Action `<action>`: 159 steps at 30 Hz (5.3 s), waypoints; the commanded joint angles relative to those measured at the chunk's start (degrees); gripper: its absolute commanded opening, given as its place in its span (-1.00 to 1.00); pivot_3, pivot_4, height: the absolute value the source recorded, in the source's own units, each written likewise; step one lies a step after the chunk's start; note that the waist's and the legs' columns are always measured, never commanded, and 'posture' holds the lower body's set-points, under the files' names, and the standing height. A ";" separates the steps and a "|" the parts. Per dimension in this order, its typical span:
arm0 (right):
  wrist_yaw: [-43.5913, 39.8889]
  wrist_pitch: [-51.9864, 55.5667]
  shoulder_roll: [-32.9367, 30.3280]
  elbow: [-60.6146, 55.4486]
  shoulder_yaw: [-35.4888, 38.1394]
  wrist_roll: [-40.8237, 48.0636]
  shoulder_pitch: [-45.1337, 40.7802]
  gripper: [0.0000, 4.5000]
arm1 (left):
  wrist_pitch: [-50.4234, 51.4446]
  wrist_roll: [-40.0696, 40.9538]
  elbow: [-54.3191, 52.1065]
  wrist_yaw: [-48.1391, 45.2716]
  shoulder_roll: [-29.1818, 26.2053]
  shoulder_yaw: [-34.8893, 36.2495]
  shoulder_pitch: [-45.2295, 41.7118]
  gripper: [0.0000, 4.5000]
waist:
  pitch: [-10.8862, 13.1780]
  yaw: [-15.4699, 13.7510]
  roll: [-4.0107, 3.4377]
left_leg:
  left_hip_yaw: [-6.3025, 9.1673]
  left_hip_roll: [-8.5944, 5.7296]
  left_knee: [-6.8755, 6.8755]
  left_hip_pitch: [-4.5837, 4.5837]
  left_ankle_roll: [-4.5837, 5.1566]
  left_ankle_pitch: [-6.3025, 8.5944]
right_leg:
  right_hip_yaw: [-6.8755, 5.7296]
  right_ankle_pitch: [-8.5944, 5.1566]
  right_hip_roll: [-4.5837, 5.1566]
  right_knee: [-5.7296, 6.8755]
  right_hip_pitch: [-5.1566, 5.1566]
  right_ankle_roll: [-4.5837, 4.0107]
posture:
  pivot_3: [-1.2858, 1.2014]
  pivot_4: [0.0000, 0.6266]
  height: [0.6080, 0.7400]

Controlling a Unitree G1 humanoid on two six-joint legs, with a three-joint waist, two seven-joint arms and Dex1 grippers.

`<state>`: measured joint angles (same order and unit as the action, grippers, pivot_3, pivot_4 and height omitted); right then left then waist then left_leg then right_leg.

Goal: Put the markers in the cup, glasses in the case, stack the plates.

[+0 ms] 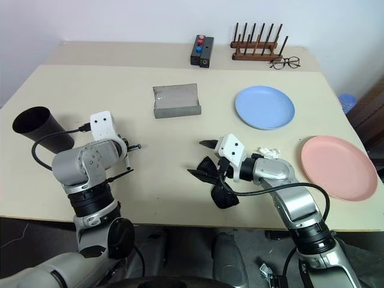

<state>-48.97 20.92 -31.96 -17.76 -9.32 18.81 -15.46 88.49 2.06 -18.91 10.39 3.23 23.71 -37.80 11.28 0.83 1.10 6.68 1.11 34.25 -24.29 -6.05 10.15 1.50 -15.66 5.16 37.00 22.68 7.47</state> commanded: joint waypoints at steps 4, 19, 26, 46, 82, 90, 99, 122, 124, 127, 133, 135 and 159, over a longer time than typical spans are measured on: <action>0.00 0.01 0.49 -2.01 0.03 0.51 -0.74 1.00 | 4.00 -0.82 -2.49 -0.46 0.68 -1.71 0.78 0.75 | 0.00 0.28 0.00 | 0.00 0.00 -0.01 0.01 0.00 0.00 | 0.00 0.00 0.00 0.00 0.01 0.00 | 0.03 -0.52 1.00; 0.09 -0.07 0.55 -1.84 -0.01 0.53 -0.57 1.00 | 4.01 -12.12 -3.63 7.07 10.48 1.52 1.37 0.36 | -0.03 0.62 -0.03 | 0.00 0.00 -0.03 0.09 0.00 0.01 | 0.00 0.00 0.00 0.01 -0.01 0.00 | 0.03 -0.52 1.00; 0.19 0.08 0.50 -1.98 0.10 0.62 -0.38 1.00 | 4.01 -15.06 -3.35 5.40 12.29 3.55 0.54 -0.98 | -0.05 0.72 -0.06 | 0.00 0.00 -0.04 0.16 0.00 0.01 | 0.00 0.00 -0.01 0.01 -0.06 0.00 | 0.03 -0.52 1.00; 1.24 0.78 2.66 0.04 1.45 2.19 -2.21 1.00 | -36.83 6.16 -9.50 -20.13 -12.24 -0.20 -1.23 -0.98 | 0.00 0.17 0.02 | 0.00 0.01 -0.05 0.00 -0.01 0.01 | -0.01 0.00 0.00 -0.03 0.02 -0.01 | 0.03 -0.52 1.00; 1.59 2.13 8.08 1.45 2.56 5.78 -5.43 1.00 | -76.95 4.55 10.03 -10.42 -27.35 10.95 18.67 -0.98 | -0.01 0.16 0.04 | 0.00 0.01 -0.09 0.04 0.01 0.00 | 0.00 0.01 0.00 0.02 0.02 -0.02 | 0.03 -0.52 1.00; 1.42 2.37 7.96 0.60 2.38 6.21 -5.50 1.00 | -77.55 5.21 11.18 -9.89 -26.71 9.08 19.95 -0.63 | -0.01 0.14 0.04 | 0.00 0.02 -0.09 0.04 0.01 0.00 | 0.00 0.01 0.00 0.02 0.02 -0.02 | 0.03 -0.52 1.00; 0.70 2.01 8.08 0.11 2.70 7.34 -5.02 1.00 | -77.37 5.58 10.64 -8.46 -26.60 9.06 20.52 0.35 | -0.01 0.16 0.04 | 0.00 0.02 -0.09 0.04 0.01 0.00 | 0.00 0.01 0.00 0.02 0.02 -0.02 | 0.03 -0.52 1.00; -1.09 0.31 6.54 0.32 2.78 7.04 -3.54 1.00 | -26.62 13.68 -3.59 -7.10 -26.94 -6.02 9.05 0.99 | -0.01 1.37 0.05 | 0.01 0.04 -0.14 0.11 0.02 0.00 | 0.00 -0.01 -0.03 0.09 0.01 0.02 | 0.03 -0.52 1.00; -1.93 0.31 5.15 -0.29 1.99 5.85 -2.95 1.00 | -19.70 13.82 -2.05 -5.00 -25.17 -2.94 7.25 0.99 | -0.01 1.45 0.06 | 0.01 0.04 -0.14 0.11 0.02 0.00 | 0.00 -0.01 -0.03 0.09 0.01 0.02 | 0.03 -0.52 1.00; -3.45 0.07 2.81 -0.57 0.44 4.00 -2.20 1.00 | -10.45 13.63 0.20 -3.73 -23.46 0.75 4.81 0.99 | 0.00 1.52 0.07 | 0.01 0.04 -0.13 0.11 0.02 0.00 | 0.00 -0.01 -0.03 0.09 0.01 0.02 | 0.03 -0.52 1.00; -4.46 -1.00 3.44 -0.81 1.43 5.64 -1.46 1.00 | -0.61 12.84 2.57 -4.77 -22.10 5.45 3.15 0.99 | 0.00 1.55 0.08 | 0.02 0.04 -0.14 0.11 0.01 0.00 | -0.01 -0.01 -0.03 0.09 0.02 0.03 | 0.03 -0.52 1.00; -4.66 -1.62 4.39 -1.49 1.16 6.19 -1.61 1.00 | 0.59 12.20 3.05 -4.84 -21.32 6.10 3.45 0.99 | 0.00 1.55 0.08 | 0.01 0.04 -0.14 0.11 0.01 0.00 | -0.01 -0.01 -0.03 0.09 0.02 0.03 | 0.03 -0.52 1.00; -4.26 -3.91 5.83 -0.93 -0.54 4.26 -1.27 1.00 | -7.38 10.57 4.82 -11.01 -19.85 1.96 5.09 -0.96 | -0.02 0.85 0.06 | 0.01 0.04 -0.12 0.15 -0.01 0.00 | -0.01 -0.01 -0.02 0.07 -0.04 0.01 | 0.03 -0.52 1.00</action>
<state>-53.25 18.21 -26.21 -17.74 -10.35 22.73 -16.44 84.09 11.90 -12.42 1.15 -15.80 28.07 -33.14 11.26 1.68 1.16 6.69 1.15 34.13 -24.14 -6.06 10.15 1.50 -15.67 5.14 37.06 22.65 7.48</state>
